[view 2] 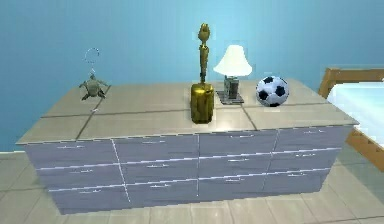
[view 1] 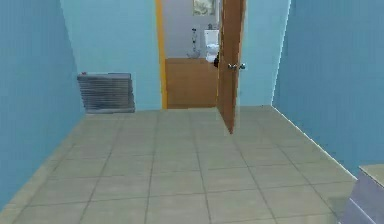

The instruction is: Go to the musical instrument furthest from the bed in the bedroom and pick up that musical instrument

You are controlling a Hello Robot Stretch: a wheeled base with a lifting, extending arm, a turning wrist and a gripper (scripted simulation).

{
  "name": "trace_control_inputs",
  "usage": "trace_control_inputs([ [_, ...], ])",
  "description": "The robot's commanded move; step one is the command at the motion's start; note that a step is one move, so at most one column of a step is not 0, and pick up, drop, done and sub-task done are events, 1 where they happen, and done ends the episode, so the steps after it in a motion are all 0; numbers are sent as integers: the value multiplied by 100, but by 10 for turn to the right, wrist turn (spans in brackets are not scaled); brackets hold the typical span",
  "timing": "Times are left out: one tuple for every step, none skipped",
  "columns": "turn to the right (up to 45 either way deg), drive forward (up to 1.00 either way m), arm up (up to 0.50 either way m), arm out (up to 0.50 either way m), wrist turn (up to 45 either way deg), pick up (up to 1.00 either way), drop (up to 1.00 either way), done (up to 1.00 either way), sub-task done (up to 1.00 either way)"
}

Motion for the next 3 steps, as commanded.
trace_control_inputs([
  [0,5,0,0,0,0,0,0,0],
  [-450,0,0,0,0,0,0,0,0],
  [-450,0,0,0,0,0,0,0,0],
])
